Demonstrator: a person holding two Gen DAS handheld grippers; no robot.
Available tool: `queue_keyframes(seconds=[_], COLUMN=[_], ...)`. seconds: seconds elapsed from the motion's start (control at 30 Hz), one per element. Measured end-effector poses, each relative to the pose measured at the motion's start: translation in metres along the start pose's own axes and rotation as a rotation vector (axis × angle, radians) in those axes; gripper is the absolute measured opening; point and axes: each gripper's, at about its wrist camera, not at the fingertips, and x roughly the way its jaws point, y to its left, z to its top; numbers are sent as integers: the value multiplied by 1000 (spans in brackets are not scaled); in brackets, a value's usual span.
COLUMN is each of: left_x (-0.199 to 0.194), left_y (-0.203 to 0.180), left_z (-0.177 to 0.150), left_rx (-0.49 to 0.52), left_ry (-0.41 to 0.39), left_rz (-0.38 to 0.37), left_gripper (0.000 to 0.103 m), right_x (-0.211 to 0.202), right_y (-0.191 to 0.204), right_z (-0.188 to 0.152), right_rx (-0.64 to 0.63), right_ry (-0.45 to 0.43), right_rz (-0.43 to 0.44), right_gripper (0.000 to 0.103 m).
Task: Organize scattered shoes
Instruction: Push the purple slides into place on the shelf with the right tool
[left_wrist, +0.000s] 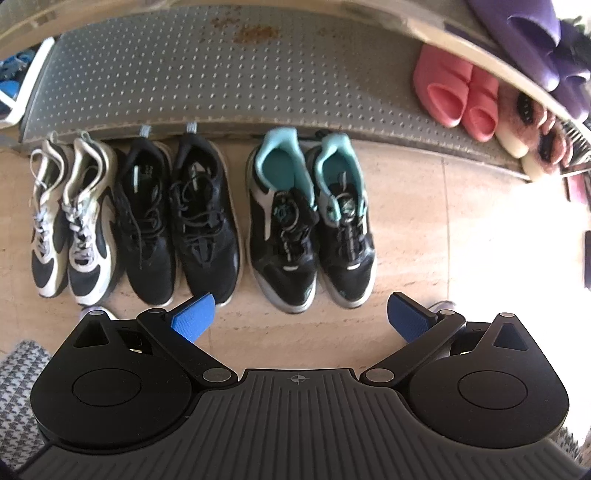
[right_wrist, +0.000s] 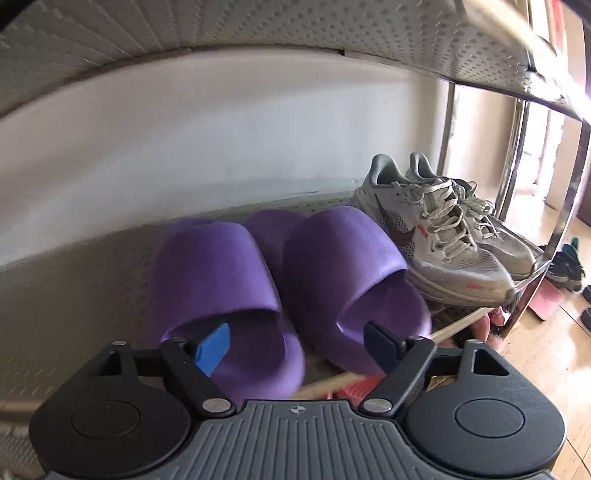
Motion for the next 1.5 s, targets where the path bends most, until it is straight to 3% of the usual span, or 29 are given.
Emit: queue_keyframes(seconds=[0.13, 0.2, 0.33, 0.6, 0.8, 0.9, 1.17, 1.4, 1.5], left_x=[-1, 1, 5, 14, 21, 23, 27, 24, 21], left_y=[-5, -7, -3, 3, 2, 2, 3, 2, -1], left_z=[-5, -7, -5, 4, 10, 13, 19, 18, 13], left_rx=[11, 21, 13, 0, 1, -3, -15, -10, 1], left_ry=[2, 12, 16, 35, 48, 52, 61, 55, 53], left_rz=[-13, -8, 11, 27, 32, 35, 36, 38, 27], left_gripper=[102, 102, 102, 102, 102, 102, 102, 102, 102], right_x=[-29, -38, -23, 29, 49, 48, 63, 59, 33], right_y=[1, 17, 34, 46, 51, 60, 41, 34, 28], right_z=[-1, 0, 10, 16, 18, 11, 23, 28, 24], right_rx=[-47, -90, -117, -276, -310, -336, -212, -264, -305], right_ry=[-41, -85, -110, -46, -12, -1, -33, 2, -18], right_rz=[145, 184, 210, 132, 178, 160, 46, 100, 127], right_gripper=[85, 93, 96, 98, 98, 98, 96, 97, 99])
